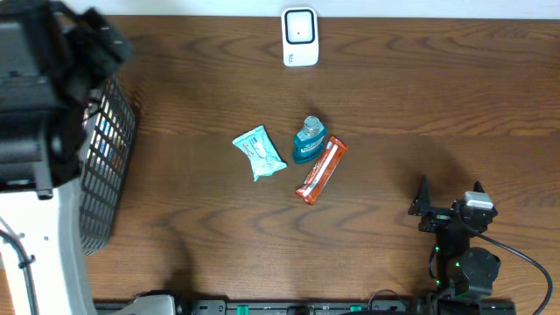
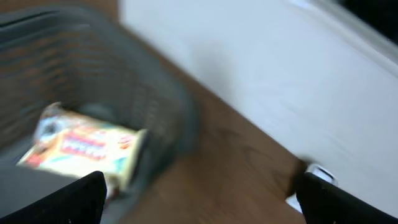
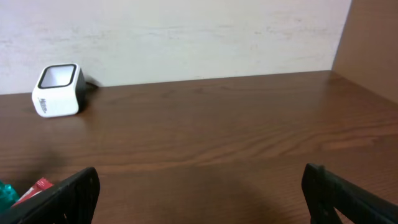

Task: Scan the item barcode
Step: 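Reach the left gripper into the basket and grasp the yellow chip bag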

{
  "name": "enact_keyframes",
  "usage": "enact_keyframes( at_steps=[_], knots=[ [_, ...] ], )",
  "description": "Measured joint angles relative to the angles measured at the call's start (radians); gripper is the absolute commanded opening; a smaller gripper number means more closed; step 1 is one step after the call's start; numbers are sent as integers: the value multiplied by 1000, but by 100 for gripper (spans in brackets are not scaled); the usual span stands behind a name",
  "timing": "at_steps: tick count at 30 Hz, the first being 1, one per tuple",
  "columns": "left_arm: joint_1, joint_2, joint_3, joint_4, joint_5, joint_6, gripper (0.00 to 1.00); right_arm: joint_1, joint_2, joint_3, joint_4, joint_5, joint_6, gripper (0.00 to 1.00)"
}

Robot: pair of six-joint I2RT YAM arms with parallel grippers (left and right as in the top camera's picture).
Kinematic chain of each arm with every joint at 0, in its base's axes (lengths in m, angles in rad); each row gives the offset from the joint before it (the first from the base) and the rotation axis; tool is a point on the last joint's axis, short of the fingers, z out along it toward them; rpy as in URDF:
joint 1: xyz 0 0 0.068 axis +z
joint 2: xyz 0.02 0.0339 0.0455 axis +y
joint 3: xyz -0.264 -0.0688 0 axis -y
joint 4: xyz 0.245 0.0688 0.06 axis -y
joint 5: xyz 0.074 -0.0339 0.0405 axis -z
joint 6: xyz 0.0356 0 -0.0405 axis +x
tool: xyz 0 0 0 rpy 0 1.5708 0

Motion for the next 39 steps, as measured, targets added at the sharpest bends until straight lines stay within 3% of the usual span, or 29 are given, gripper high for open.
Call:
enact_keyframes(
  at_steps=[9,14,28,39],
  knots=[
    [347,112,0,-125,2,-250,98,0,0,0,0,0,0,99],
    [441,222,0,-125,51,-323,98,0,0,0,0,0,0,99],
    [457,594,0,-61,113,-549,98,0,0,0,0,0,0,99],
    [451,812,0,32,143,-585,98,0,0,0,0,0,0,99]
  ],
)
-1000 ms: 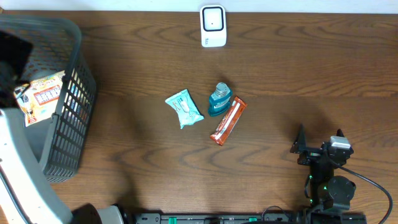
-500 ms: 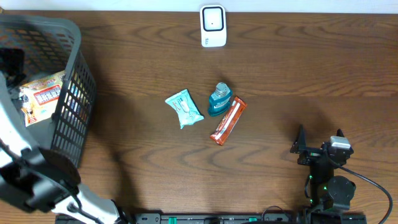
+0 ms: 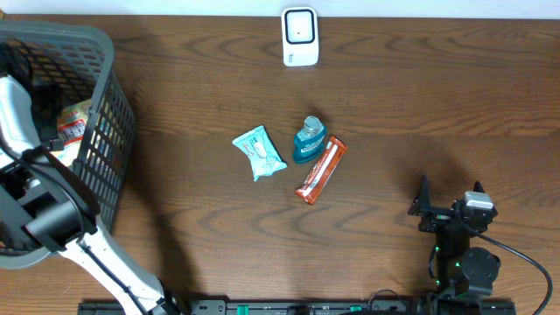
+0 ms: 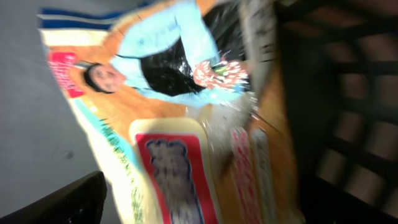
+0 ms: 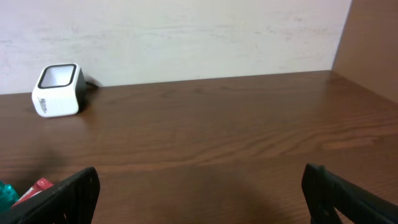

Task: Scan the item barcode
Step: 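Reach the left gripper into the basket and grasp the yellow chip bag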

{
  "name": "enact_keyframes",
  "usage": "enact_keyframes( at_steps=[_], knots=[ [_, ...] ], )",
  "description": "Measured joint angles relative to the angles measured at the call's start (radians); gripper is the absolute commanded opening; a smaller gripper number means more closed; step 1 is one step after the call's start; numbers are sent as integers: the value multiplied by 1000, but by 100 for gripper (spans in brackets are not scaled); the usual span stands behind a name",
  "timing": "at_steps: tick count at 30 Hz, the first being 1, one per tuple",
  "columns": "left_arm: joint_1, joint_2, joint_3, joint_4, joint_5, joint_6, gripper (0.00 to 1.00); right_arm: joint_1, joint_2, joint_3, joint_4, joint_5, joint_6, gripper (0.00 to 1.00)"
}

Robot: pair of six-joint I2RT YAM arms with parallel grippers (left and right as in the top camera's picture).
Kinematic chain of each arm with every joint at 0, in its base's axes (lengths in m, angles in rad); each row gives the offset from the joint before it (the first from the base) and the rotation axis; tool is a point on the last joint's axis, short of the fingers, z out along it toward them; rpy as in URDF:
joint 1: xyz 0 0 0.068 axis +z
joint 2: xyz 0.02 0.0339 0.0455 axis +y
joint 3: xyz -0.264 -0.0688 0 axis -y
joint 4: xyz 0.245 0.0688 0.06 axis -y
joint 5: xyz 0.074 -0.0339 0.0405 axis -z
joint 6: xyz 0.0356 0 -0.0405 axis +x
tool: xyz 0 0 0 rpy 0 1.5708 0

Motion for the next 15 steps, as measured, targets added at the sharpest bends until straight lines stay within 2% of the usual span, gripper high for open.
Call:
enact_keyframes(
  at_steps=[2,3,4,5,10,15],
  knots=[
    [-8,32,0,3,1,-2,96,0,0,0,0,0,0,99],
    [-13,47,0,3,2,-2,69,0,0,0,0,0,0,99],
    [-18,61,0,2,3,-6,34,0,0,0,0,0,0,99],
    [-26,75,0,-11,-4,-1,8,0,0,0,0,0,0,99],
    [-49,74,29,-96,-40,2,7,0,0,0,0,0,0,99],
    [-58,61,31,-118,-61,2,7,0,0,0,0,0,0,99]
  ],
)
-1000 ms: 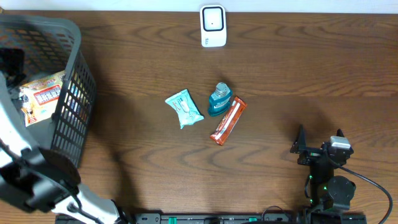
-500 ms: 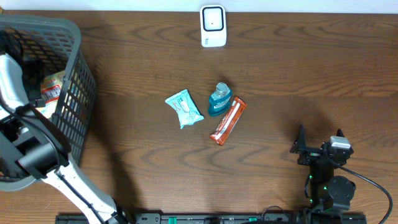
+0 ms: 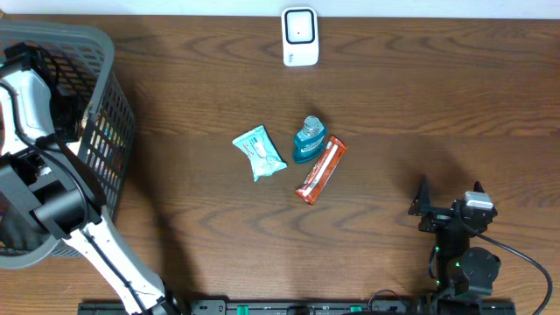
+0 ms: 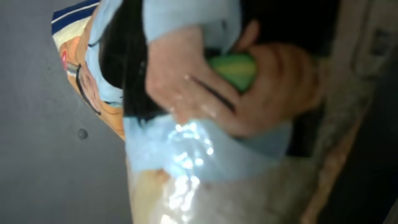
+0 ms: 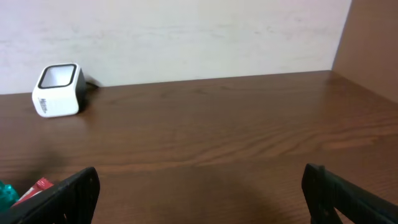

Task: Scan the item barcode
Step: 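Reach the left gripper into the basket and grasp the yellow chip bag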

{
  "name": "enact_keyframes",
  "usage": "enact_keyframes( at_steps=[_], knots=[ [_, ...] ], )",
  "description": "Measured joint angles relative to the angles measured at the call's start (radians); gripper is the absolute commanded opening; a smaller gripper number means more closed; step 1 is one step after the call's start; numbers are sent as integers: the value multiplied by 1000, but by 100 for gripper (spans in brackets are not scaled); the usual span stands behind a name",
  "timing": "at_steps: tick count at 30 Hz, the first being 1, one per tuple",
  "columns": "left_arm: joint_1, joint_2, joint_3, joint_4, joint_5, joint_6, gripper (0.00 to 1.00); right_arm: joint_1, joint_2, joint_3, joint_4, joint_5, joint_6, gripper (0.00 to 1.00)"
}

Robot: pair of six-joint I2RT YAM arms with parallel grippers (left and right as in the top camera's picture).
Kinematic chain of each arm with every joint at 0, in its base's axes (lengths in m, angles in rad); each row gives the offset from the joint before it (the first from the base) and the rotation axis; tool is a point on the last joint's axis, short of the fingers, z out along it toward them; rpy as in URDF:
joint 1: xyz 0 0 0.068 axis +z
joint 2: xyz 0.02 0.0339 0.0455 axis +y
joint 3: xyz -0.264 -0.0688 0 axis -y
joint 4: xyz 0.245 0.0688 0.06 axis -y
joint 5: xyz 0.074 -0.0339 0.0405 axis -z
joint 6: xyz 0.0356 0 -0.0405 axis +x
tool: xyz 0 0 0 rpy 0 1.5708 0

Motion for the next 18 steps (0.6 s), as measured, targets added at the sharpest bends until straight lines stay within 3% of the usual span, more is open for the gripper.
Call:
enact_keyframes(
  at_steps=[7,18],
  knots=[
    [26,-109,-43,-53,8,0,7,0,0,0,0,0,0,99],
    [60,-684,-43,-49,23,0,7,0,0,0,0,0,0,99]
  ],
)
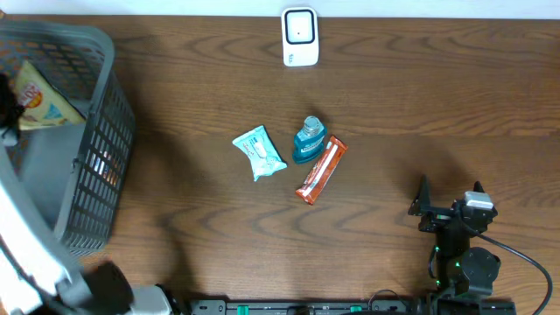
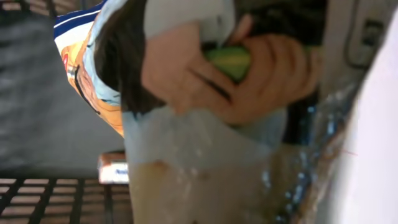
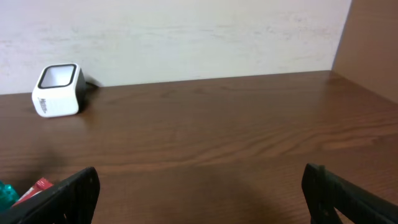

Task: Scan the item barcode
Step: 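Reach the left gripper into the basket and grasp the yellow chip bag, then carry the yellow chip bag past the white scanner with the left gripper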

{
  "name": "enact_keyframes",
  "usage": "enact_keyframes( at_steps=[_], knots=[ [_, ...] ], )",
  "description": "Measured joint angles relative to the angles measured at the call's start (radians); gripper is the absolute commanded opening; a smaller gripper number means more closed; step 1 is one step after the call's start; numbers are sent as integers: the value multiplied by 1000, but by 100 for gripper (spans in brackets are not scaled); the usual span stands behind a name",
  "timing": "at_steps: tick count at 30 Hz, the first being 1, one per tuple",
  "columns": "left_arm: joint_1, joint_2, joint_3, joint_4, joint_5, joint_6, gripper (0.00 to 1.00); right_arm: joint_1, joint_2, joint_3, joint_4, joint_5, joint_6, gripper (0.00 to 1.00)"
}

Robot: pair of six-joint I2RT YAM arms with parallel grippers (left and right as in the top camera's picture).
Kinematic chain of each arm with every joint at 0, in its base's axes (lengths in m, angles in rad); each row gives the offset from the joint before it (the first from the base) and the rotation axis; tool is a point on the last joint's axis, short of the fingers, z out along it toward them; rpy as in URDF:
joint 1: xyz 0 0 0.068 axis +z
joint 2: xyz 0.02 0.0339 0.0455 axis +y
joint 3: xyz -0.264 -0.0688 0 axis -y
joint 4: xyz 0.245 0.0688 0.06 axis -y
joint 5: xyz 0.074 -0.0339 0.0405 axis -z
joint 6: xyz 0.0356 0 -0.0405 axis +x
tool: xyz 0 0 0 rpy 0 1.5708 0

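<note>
A printed snack bag (image 1: 39,103) hangs over the far left part of the grey basket (image 1: 112,61), with my left gripper (image 1: 7,110) shut on its left end at the frame's edge. The left wrist view is filled by that bag (image 2: 205,112), which hides the fingers. The basket floor (image 2: 56,124) lies well below it. The white scanner (image 1: 299,37) stands at the table's far edge, and it also shows as the scanner (image 3: 57,90) in the right wrist view. My right gripper (image 1: 448,210) rests open at the front right, holding nothing.
A teal packet (image 1: 259,153), a blue bottle (image 1: 308,140) and an orange bar (image 1: 320,170) lie together mid-table. Another packet (image 2: 113,168) stays on the basket floor. The left arm's white link (image 1: 31,254) crosses the basket's near side.
The snack bag has come up off the basket floor in the left gripper, and a second packet now shows beneath it. The left arm has shifted to the frame's left edge. The right arm is unchanged.
My left gripper first hung open above the basket with the snack bag lying inside. Then it was down in the basket close over the bag, then pressed against it on the floor. Now the bag is held raised. The right arm stayed still throughout.
</note>
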Motion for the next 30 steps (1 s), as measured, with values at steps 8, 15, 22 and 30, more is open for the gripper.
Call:
enact_keyframes(
  at_steps=[8,15,22,30],
  knots=[
    [-77,-229,2,-2,78,1,8,0,0,0,0,0,0,99],
    [-352,-322,2,35,151,98,7,0,0,0,0,0,0,99],
    [-701,-249,2,192,166,333,7,0,0,0,0,0,0,99],
    [-1053,-80,2,407,174,525,7,0,0,0,0,0,0,99]
  ],
)
